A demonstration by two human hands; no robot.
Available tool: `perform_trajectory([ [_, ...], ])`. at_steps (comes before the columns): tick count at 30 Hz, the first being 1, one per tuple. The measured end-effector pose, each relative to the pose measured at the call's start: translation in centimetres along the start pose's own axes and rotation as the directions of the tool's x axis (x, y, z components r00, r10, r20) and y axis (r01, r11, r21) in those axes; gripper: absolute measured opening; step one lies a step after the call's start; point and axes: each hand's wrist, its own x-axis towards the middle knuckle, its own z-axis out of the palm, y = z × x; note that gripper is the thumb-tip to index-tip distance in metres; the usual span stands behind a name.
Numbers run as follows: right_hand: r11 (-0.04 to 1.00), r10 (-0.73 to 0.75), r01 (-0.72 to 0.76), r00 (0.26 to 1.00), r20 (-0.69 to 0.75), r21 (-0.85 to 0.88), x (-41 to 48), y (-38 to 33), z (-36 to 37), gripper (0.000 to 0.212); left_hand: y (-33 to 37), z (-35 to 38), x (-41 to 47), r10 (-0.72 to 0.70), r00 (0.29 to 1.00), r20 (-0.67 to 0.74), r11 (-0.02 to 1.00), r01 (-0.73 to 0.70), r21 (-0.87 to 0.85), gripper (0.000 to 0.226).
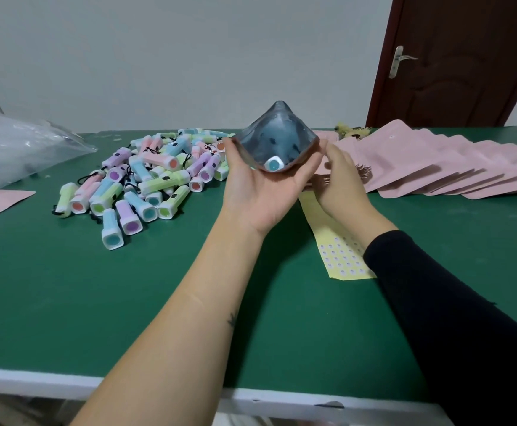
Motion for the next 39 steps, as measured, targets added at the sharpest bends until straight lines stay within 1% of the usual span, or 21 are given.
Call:
perform_trajectory([
  [3, 0.997, 0.014, -0.020, 0.997, 0.079, 0.077, 0.5, -0.2, 0.6, 0.036, -0.1, 0.0, 0.2, -0.023, 0.999, 0.043, 0.997, 0.020, 0.074, 0.097],
  [6, 0.937, 0.064, -0.086, 0.995, 0.077, 0.338, 0.5, -0.8, 0.5, 0.023, -0.1, -0.1, 0.3, -0.057, 0.995, 0.085, 0.991, 0.046, 0.126, 0.102],
  [7, 0.905, 0.121, -0.126, 0.992, 0.040, 0.407, 0.6, -0.8, 0.3, 0.018, -0.1, 0.0, 0.1, -0.083, 0.993, 0.085, 0.985, 0.068, 0.160, 0.107],
  [8, 0.866, 0.214, -0.199, 0.977, 0.019, 0.460, 0.6, -0.9, -0.2, 0.019, -0.2, 0.2, 0.0, -0.100, 0.994, 0.046, 0.967, 0.086, 0.240, 0.113],
  [9, 0.796, 0.297, -0.264, 0.954, 0.029, 0.545, 0.6, -0.7, -0.4, 0.024, -0.2, 0.3, 0.1, -0.091, 0.996, -0.024, 0.925, 0.093, 0.367, 0.118],
  [10, 0.733, 0.341, -0.302, 0.938, 0.055, 0.610, 0.5, -0.6, -0.6, 0.024, 0.0, 0.2, 0.2, -0.027, 0.994, -0.106, 0.854, 0.078, 0.515, 0.117],
  [11, 0.703, 0.354, -0.311, 0.933, 0.065, 0.640, 0.4, -0.5, -0.7, 0.020, 0.3, -0.1, 0.4, 0.086, 0.982, -0.170, 0.769, 0.043, 0.638, 0.109],
  [12, 0.737, 0.321, -0.282, 0.946, 0.050, 0.614, 0.3, -0.2, -0.9, 0.016, 0.8, -0.4, 0.5, 0.224, 0.954, -0.198, 0.686, -0.010, 0.727, 0.094],
  [13, 0.774, 0.282, -0.247, 0.959, 0.032, 0.583, 0.3, 0.1, -0.9, 0.017, 1.5, -0.6, 0.5, 0.360, 0.913, -0.192, 0.598, -0.068, 0.798, 0.077],
  [15, 0.752, 0.252, -0.231, 0.966, 0.054, 0.618, 0.3, 0.3, -1.3, 0.034, 3.0, -1.3, 0.3, 0.557, 0.821, -0.123, 0.338, -0.089, 0.937, 0.054],
  [16, 0.752, 0.236, -0.222, 0.970, 0.062, 0.620, 0.4, 0.3, -1.4, 0.041, 3.8, -1.8, 0.2, 0.600, 0.796, -0.082, 0.218, -0.064, 0.974, 0.047],
  [17, 0.753, 0.216, -0.216, 0.973, 0.077, 0.622, 0.4, 0.2, -1.5, 0.047, 4.4, -2.4, 0.1, 0.606, 0.793, -0.057, 0.154, -0.046, 0.987, 0.047],
  [18, 0.746, 0.190, -0.214, 0.976, 0.106, 0.631, 0.5, -0.1, -1.6, 0.049, 4.8, -2.7, -0.1, 0.583, 0.811, -0.056, 0.154, -0.043, 0.987, 0.053],
  [19, 0.739, 0.181, -0.224, 0.974, 0.133, 0.636, 0.3, -0.5, -1.6, 0.046, 4.8, -3.0, -0.2, 0.545, 0.836, -0.060, 0.184, -0.050, 0.982, 0.055],
  [21, 0.748, 0.174, -0.235, 0.972, 0.159, 0.620, 0.2, -0.5, -1.3, 0.041, 4.3, -3.0, -0.4, 0.486, 0.872, -0.055, 0.232, -0.068, 0.970, 0.042],
  [23, 0.755, 0.164, -0.234, 0.972, 0.169, 0.612, 0.0, -0.6, -1.1, 0.046, 3.9, -3.1, -0.1, 0.497, 0.866, -0.060, 0.273, -0.090, 0.958, 0.028],
  [24, 0.755, 0.163, -0.246, 0.968, 0.189, 0.607, -0.1, -0.6, -1.0, 0.044, 3.9, -3.1, 0.0, 0.515, 0.854, -0.073, 0.303, -0.102, 0.948, 0.023],
  [28, 0.775, 0.113, -0.335, 0.908, 0.404, 0.536, -0.4, -0.4, -0.8, 0.022, 4.3, -3.5, 0.3, 0.545, 0.829, -0.125, 0.379, -0.112, 0.918, 0.020],
  [30, 0.797, 0.094, -0.349, 0.878, 0.470, 0.492, -0.6, -0.3, -0.5, 0.026, 4.5, -3.8, 0.4, 0.550, 0.822, -0.146, 0.379, -0.089, 0.921, 0.024],
  [36, 0.824, 0.071, -0.330, 0.867, 0.494, 0.461, -0.6, 0.0, -0.7, 0.023, 4.9, -3.9, 0.3, 0.464, 0.869, -0.174, 0.434, -0.052, 0.899, 0.029],
  [39, 0.825, 0.070, -0.323, 0.872, 0.484, 0.463, -0.6, 0.0, -0.7, 0.021, 4.8, -4.0, 0.4, 0.457, 0.867, -0.199, 0.463, -0.040, 0.885, 0.023],
])
